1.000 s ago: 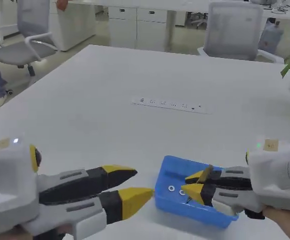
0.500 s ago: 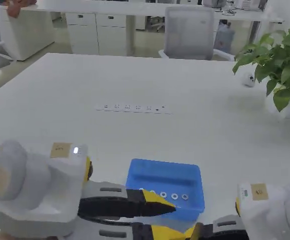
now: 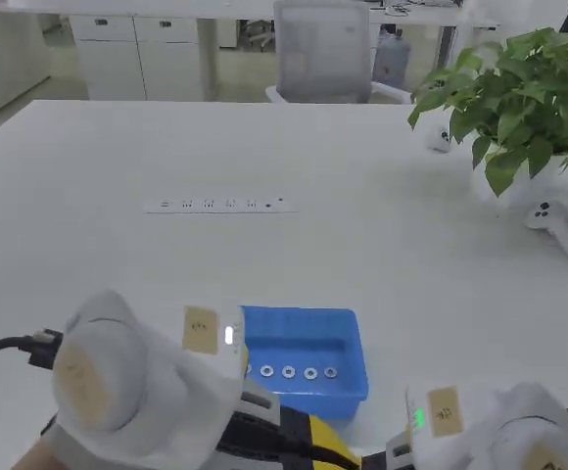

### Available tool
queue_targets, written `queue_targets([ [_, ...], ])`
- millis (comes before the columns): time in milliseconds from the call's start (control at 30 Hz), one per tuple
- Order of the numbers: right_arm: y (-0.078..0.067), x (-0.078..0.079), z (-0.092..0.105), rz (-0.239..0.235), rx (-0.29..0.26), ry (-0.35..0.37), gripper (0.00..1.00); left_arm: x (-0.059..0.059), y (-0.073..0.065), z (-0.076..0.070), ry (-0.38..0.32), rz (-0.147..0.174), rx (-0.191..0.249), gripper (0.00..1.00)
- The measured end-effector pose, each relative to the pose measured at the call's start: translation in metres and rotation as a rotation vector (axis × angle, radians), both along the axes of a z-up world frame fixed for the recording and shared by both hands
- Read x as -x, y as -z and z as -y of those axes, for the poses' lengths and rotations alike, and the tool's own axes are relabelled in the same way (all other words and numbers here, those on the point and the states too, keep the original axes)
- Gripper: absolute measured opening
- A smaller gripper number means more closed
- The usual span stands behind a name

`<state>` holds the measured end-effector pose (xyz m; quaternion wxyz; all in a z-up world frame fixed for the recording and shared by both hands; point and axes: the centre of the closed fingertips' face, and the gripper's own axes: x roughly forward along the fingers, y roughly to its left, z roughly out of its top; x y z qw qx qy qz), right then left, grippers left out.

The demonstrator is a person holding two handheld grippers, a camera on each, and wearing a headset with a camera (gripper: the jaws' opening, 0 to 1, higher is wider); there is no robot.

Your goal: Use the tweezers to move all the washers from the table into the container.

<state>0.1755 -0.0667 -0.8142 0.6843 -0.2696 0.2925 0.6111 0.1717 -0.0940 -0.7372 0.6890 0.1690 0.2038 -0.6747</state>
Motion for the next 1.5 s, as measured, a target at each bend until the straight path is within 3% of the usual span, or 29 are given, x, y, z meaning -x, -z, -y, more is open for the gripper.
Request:
queue_targets([
  [33, 0.002, -0.001, 0.0, 0.004, 0.001, -0.004, 0.04, 0.0, 0.001, -0.002, -0.002, 0.0, -0.01, 0.0],
  [100, 0.004, -0.005, -0.002, -0.006, -0.004, 0.003, 0.05, -0.005, 0.008, -0.011, -0.011, 0.041, -0.059, 0.0],
  [133, 0.006, -0.006, -0.002, -0.006, -0.006, 0.007, 0.05, -0.007, 0.011, -0.015, -0.018, 0.047, -0.074, 0.0],
  [300, 0.02, -0.015, -0.008, 0.005, 0.01, 0.02, 0.06, -0.015, 0.031, -0.031, -0.065, 0.025, -0.143, 0.0],
  [467, 0.04, -0.018, -0.016, 0.006, 0.03, -0.007, 0.06, -0.017, 0.05, -0.039, -0.082, 0.029, -0.2, 0.0],
  [533, 0.042, -0.018, -0.016, 0.012, 0.032, -0.011, 0.07, -0.017, 0.055, -0.043, -0.09, 0.032, -0.219, 0.0],
  [600, 0.041, -0.019, -0.016, 0.01, 0.02, -0.002, 0.1, -0.018, 0.058, -0.049, -0.101, 0.013, -0.224, 0.0],
  [667, 0.034, -0.025, -0.019, 0.032, -0.048, 0.046, 0.25, -0.019, 0.064, -0.054, -0.105, 0.001, -0.238, 0.0],
  [767, 0.019, -0.031, -0.013, 0.049, -0.14, 0.128, 0.44, -0.02, 0.082, -0.067, -0.09, -0.006, -0.325, 0.0],
  [933, -0.013, -0.042, 0.016, 0.052, -0.302, 0.271, 0.56, -0.022, 0.101, -0.071, -0.091, -0.037, -0.368, 0.0],
  [1100, -0.033, -0.047, 0.057, 0.08, -0.346, 0.362, 0.63, -0.022, 0.117, -0.074, -0.083, -0.043, -0.432, 0.0],
  [1200, -0.05, -0.053, 0.078, 0.111, -0.404, 0.437, 0.67, -0.024, 0.124, -0.075, -0.084, -0.046, -0.463, 0.0],
  [1300, -0.062, -0.058, 0.09, 0.134, -0.457, 0.485, 0.7, -0.025, 0.129, -0.075, -0.085, -0.034, -0.482, 0.0],
  [1500, -0.072, -0.054, 0.101, 0.145, -0.514, 0.555, 0.7, -0.027, 0.134, -0.077, -0.081, -0.031, -0.52, 0.0],
])
